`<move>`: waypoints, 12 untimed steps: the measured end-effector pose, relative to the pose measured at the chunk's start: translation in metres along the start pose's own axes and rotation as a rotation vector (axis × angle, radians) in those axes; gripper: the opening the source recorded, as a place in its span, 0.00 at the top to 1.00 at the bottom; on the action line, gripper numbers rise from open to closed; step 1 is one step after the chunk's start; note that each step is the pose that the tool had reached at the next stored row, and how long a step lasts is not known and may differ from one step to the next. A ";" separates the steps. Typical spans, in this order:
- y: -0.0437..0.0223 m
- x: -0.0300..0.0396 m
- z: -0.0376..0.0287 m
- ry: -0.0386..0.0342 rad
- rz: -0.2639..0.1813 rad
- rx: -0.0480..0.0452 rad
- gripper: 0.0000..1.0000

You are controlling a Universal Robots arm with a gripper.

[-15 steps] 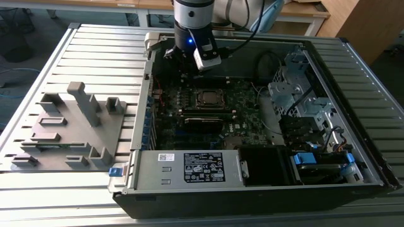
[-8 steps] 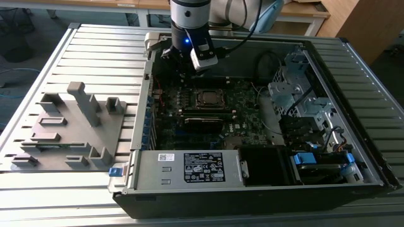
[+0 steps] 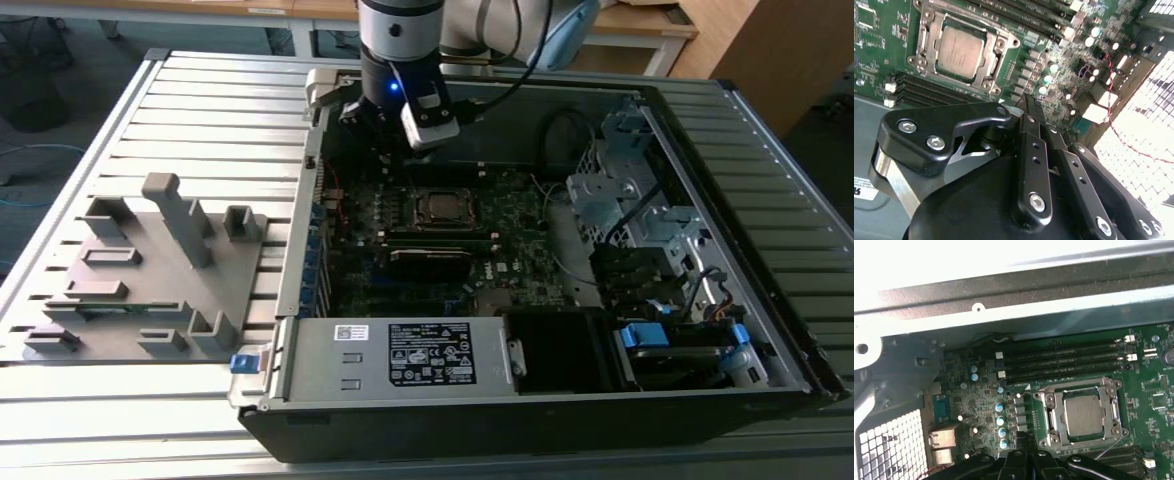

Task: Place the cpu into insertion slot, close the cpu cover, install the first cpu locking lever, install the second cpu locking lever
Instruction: 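Install the first cpu locking lever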

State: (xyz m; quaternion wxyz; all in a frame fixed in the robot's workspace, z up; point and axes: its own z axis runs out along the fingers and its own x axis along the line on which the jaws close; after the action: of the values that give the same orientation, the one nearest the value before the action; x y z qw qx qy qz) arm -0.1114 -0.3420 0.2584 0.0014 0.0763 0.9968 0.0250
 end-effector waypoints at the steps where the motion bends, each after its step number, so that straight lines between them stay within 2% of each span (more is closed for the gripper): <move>1: -0.0001 0.0005 0.0000 0.0014 0.000 -0.0089 0.90; 9: -0.0009 0.0031 0.0000 0.0130 0.001 -0.0855 0.90; 12: -0.0013 0.0037 0.0000 0.0169 0.001 -0.1096 0.90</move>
State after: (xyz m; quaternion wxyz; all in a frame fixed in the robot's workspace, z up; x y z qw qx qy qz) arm -0.1152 -0.3427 0.2584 -0.0028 0.0762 0.9939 0.0802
